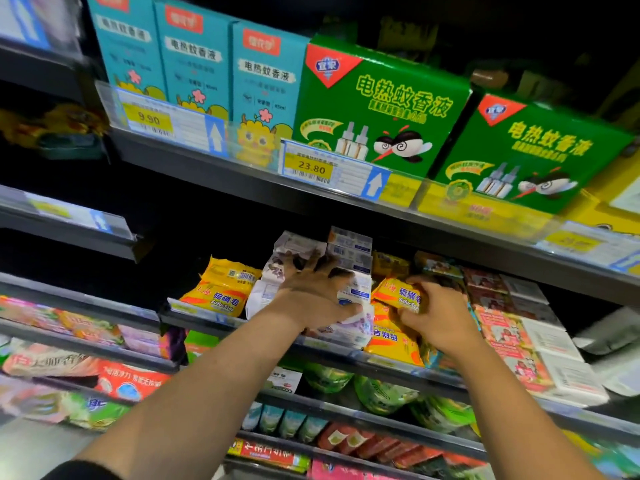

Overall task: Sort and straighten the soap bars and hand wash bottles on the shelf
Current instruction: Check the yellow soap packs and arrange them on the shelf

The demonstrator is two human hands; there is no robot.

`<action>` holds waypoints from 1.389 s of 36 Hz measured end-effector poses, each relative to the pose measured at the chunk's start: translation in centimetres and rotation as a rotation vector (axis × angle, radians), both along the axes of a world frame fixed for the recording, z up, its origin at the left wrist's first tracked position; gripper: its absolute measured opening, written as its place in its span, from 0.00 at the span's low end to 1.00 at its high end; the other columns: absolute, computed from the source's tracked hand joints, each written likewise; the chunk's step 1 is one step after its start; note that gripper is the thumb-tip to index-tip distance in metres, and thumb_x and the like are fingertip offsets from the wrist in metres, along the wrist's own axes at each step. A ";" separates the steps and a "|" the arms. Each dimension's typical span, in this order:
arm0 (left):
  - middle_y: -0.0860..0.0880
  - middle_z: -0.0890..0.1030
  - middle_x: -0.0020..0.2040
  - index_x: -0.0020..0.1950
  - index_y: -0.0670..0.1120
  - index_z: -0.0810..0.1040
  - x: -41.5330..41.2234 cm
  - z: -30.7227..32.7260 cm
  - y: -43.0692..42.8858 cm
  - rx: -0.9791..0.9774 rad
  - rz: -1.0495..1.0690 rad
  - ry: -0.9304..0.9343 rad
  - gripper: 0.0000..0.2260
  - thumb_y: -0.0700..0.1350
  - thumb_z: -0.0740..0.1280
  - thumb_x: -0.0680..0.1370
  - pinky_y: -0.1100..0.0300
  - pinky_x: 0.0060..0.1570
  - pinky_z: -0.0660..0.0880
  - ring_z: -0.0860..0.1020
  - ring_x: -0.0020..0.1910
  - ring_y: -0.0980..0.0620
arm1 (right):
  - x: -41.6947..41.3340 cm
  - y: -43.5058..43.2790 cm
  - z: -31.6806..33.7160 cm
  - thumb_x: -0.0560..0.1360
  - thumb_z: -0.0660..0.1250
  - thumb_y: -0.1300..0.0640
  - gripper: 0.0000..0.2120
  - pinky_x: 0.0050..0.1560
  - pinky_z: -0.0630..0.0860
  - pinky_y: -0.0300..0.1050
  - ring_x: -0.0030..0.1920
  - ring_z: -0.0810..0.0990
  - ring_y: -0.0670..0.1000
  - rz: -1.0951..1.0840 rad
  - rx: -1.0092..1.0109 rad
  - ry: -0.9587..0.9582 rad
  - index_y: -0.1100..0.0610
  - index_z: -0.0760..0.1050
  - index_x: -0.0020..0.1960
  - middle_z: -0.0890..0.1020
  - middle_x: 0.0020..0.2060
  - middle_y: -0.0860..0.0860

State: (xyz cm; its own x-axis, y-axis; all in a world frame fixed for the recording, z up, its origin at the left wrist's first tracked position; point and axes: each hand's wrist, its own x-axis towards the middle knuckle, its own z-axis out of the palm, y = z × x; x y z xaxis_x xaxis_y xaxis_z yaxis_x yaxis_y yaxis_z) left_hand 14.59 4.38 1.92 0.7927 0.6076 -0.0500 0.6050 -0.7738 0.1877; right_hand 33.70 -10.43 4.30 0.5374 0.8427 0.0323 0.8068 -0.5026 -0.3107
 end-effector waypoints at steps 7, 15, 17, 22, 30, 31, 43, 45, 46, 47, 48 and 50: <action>0.55 0.69 0.75 0.76 0.61 0.65 -1.0 2.1 0.8 -0.352 0.009 -0.190 0.25 0.60 0.65 0.79 0.55 0.70 0.66 0.68 0.73 0.49 | -2.8 -3.3 1.0 0.74 0.74 0.53 0.20 0.45 0.67 0.42 0.53 0.77 0.52 -0.035 0.241 0.150 0.48 0.73 0.63 0.77 0.55 0.49; 0.67 0.67 0.69 0.70 0.66 0.69 -4.2 2.2 -4.0 -0.408 -0.263 -0.532 0.24 0.56 0.72 0.76 0.73 0.67 0.61 0.63 0.70 0.69 | -7.5 -5.1 1.2 0.76 0.69 0.50 0.03 0.53 0.76 0.53 0.49 0.81 0.51 -0.084 0.405 0.931 0.46 0.79 0.49 0.82 0.49 0.51; 0.72 0.72 0.58 0.61 0.70 0.70 -5.2 2.7 -5.9 -0.471 -0.226 -0.585 0.17 0.55 0.71 0.76 0.74 0.58 0.68 0.70 0.61 0.70 | -8.7 -4.9 1.7 0.80 0.66 0.60 0.03 0.44 0.75 0.46 0.45 0.81 0.52 -0.085 0.423 1.126 0.54 0.78 0.49 0.82 0.47 0.54; 0.55 0.81 0.39 0.52 0.50 0.78 -7.4 3.2 -8.0 -0.774 -0.058 -0.825 0.09 0.51 0.71 0.75 0.65 0.39 0.75 0.79 0.39 0.58 | -10.8 -5.4 1.6 0.71 0.70 0.49 0.17 0.38 0.80 0.48 0.41 0.84 0.56 -0.035 0.462 1.329 0.56 0.79 0.55 0.85 0.45 0.55; 0.53 0.79 0.41 0.53 0.48 0.77 -8.8 4.9 -10.6 -0.939 0.219 -1.134 0.05 0.45 0.70 0.78 0.58 0.29 0.70 0.73 0.32 0.51 | -12.7 -5.2 1.4 0.75 0.73 0.57 0.12 0.48 0.81 0.49 0.51 0.84 0.54 0.056 0.579 1.233 0.42 0.80 0.54 0.85 0.51 0.46; 0.51 0.80 0.47 0.58 0.51 0.76 -8.8 5.1 -10.7 -0.955 0.225 -1.148 0.12 0.46 0.71 0.76 0.58 0.29 0.71 0.75 0.33 0.51 | -12.9 -5.1 1.5 0.76 0.72 0.59 0.13 0.45 0.80 0.48 0.49 0.84 0.54 0.048 0.614 1.252 0.42 0.79 0.55 0.84 0.50 0.46; 0.57 0.63 0.74 0.58 0.65 0.77 -11.6 3.6 -8.9 -0.245 -0.073 -0.888 0.19 0.49 0.75 0.71 0.70 0.62 0.68 0.68 0.70 0.62 | -13.9 -5.8 2.1 0.76 0.70 0.56 0.15 0.31 0.76 0.40 0.35 0.81 0.53 0.141 0.522 1.625 0.58 0.76 0.62 0.84 0.41 0.55; 0.56 0.69 0.71 0.57 0.65 0.77 -11.8 3.5 -8.8 -0.221 -0.058 -0.924 0.18 0.54 0.77 0.70 0.70 0.62 0.68 0.71 0.68 0.58 | -13.6 -6.1 1.9 0.72 0.76 0.54 0.21 0.35 0.77 0.43 0.38 0.82 0.55 0.248 0.484 1.616 0.54 0.78 0.64 0.84 0.45 0.55; 0.54 0.73 0.68 0.57 0.65 0.77 -11.9 3.4 -8.8 -0.246 -0.030 -0.939 0.18 0.56 0.76 0.70 0.67 0.62 0.69 0.73 0.66 0.54 | -13.3 -6.2 1.9 0.69 0.78 0.53 0.24 0.38 0.78 0.45 0.41 0.83 0.57 0.302 0.453 1.581 0.50 0.79 0.64 0.84 0.50 0.54; 0.51 0.76 0.63 0.57 0.65 0.77 -11.8 3.1 -8.7 -0.308 0.013 -0.960 0.17 0.57 0.75 0.70 0.60 0.61 0.73 0.75 0.63 0.50 | -13.1 -6.4 1.8 0.66 0.80 0.50 0.26 0.42 0.79 0.46 0.46 0.84 0.58 0.339 0.418 1.524 0.46 0.79 0.63 0.84 0.54 0.52; 0.50 0.79 0.59 0.55 0.66 0.78 -11.8 3.0 -8.9 -0.409 0.049 -0.992 0.16 0.57 0.74 0.69 0.52 0.59 0.76 0.77 0.59 0.47 | -12.8 -6.4 1.7 0.63 0.82 0.47 0.29 0.47 0.80 0.47 0.52 0.85 0.58 0.360 0.390 1.466 0.44 0.80 0.63 0.83 0.57 0.49; 0.51 0.81 0.50 0.53 0.64 0.78 -11.4 2.9 -9.5 -0.635 0.098 -1.063 0.16 0.59 0.76 0.67 0.48 0.51 0.79 0.80 0.52 0.47 | -12.6 -6.5 1.6 0.59 0.84 0.43 0.35 0.55 0.79 0.46 0.60 0.82 0.53 0.392 0.363 1.389 0.44 0.79 0.65 0.82 0.60 0.47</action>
